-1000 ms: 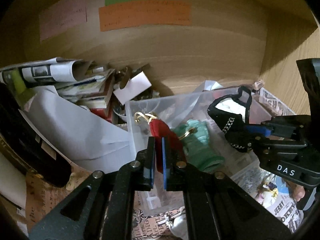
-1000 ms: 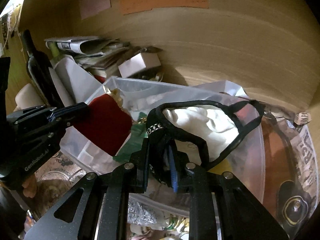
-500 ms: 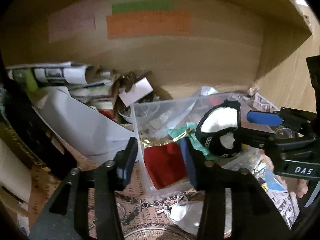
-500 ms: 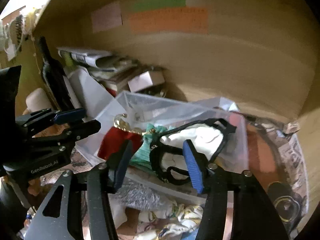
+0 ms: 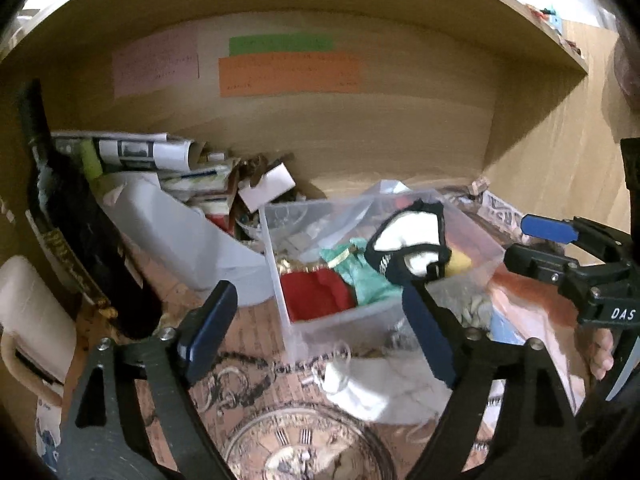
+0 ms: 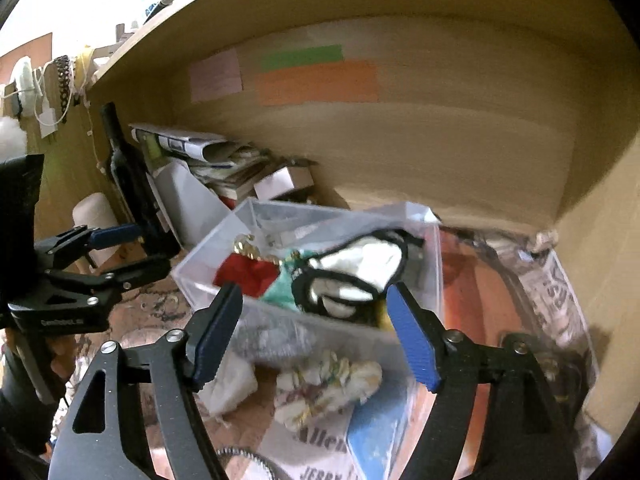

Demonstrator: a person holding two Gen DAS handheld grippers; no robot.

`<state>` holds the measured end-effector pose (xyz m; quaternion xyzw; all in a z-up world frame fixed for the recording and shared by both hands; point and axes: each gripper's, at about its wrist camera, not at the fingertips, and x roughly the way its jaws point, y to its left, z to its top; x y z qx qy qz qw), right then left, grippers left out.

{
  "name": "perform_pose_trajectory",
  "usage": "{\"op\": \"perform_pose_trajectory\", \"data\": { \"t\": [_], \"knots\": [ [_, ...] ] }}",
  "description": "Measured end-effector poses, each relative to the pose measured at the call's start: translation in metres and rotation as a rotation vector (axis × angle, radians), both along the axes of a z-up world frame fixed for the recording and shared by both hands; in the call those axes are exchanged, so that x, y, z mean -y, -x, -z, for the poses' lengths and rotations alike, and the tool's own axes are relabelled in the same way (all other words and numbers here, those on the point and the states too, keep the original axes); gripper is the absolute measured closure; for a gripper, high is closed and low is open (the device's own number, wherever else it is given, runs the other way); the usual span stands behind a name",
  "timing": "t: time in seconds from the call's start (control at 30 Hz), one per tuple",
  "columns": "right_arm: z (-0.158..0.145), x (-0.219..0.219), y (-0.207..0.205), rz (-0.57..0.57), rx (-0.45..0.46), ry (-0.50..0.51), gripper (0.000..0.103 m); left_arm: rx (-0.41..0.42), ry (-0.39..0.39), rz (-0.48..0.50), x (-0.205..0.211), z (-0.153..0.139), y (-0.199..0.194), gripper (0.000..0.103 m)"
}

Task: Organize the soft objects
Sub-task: 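Grasp the white cloth with the left tool while the right tool grasps the floral cloth, then carry the white and floral cloths into the clear box and open both tools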

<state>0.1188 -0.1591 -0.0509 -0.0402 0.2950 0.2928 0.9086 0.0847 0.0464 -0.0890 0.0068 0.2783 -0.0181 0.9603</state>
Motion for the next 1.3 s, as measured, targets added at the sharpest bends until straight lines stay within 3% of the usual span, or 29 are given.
{"op": "perform_pose_trajectory", "data": {
  "t": [0.27, 0.5, 0.63, 0.73, 0.83, 1.0, 1.17, 1.3],
  "knots": [
    [0.038, 0.01, 0.001, 0.018, -0.11, 0.024, 0.031, -0.124, 0.045, 0.023, 0.003, 0.037, 0.003, 0.016],
    [0.072, 0.001, -0.007, 0.002, -0.202, 0.08, 0.031, -0.209, 0.043, -0.001, 0.005, 0.069, -0.013, 0.016],
    [0.085, -0.007, -0.011, -0.018, -0.228, 0.126, 0.031, -0.276, 0.084, 0.009, 0.001, 0.086, -0.026, 0.017],
    [0.094, -0.009, -0.015, -0.022, -0.255, 0.142, 0.031, -0.299, 0.103, 0.023, 0.002, 0.092, -0.029, 0.023],
    [0.097, -0.007, -0.016, -0.026, -0.267, 0.133, 0.049, -0.311, 0.137, 0.047, -0.001, 0.094, -0.033, 0.033],
    [0.097, -0.001, -0.012, -0.03, -0.259, 0.127, 0.081, -0.324, 0.177, 0.101, 0.0, 0.095, -0.032, 0.059],
    [0.093, 0.003, -0.003, 0.0, -0.228, 0.112, 0.087, -0.304, 0.154, 0.116, 0.008, 0.092, -0.024, 0.077],
    [0.083, 0.012, 0.006, 0.026, -0.198, 0.093, 0.088, -0.275, 0.15, 0.099, 0.007, 0.085, -0.013, 0.083]
  ]
}}
